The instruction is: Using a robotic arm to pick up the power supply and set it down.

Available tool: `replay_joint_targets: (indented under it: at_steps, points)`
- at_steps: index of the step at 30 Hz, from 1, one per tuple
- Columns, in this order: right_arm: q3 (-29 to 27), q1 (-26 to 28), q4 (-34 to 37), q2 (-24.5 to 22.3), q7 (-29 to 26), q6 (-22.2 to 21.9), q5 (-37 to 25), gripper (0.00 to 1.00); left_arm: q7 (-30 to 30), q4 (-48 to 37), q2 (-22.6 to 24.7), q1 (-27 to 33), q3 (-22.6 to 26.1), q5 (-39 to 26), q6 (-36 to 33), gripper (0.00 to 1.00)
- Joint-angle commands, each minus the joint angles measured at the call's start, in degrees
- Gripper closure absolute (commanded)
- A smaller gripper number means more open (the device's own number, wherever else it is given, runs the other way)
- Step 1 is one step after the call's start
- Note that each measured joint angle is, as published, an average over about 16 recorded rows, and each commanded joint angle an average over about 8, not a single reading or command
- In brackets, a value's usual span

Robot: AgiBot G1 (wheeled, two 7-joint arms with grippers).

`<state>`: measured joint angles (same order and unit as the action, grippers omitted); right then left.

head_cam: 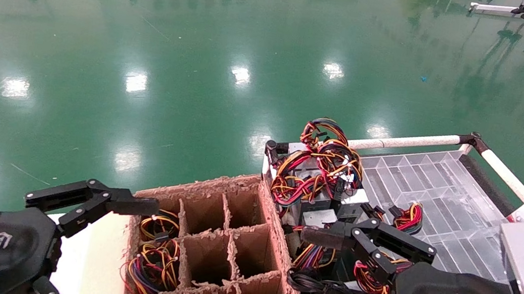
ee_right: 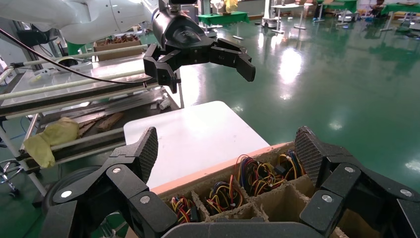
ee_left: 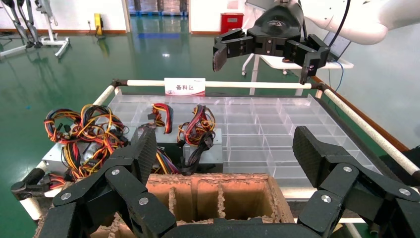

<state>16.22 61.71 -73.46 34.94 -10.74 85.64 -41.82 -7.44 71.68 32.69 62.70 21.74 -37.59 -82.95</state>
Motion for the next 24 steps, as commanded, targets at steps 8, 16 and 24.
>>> replay_joint_targets:
  at_steps: [8, 16, 24]
  points:
    - [0.00, 0.00, 0.00, 0.00, 0.00, 0.00, 0.00, 0.00, 0.00, 0.00, 0.00, 0.00, 0.00, 0.00, 0.00, 1.00]
    - [0.00, 0.00, 0.00, 0.00, 0.00, 0.00, 0.00, 0.00, 0.00, 0.00, 0.00, 0.00, 0.00, 0.00, 0.00, 1.00]
    - [0.00, 0.00, 0.00, 0.00, 0.00, 0.00, 0.00, 0.00, 0.00, 0.00, 0.00, 0.00, 0.00, 0.00, 0.00, 1.00]
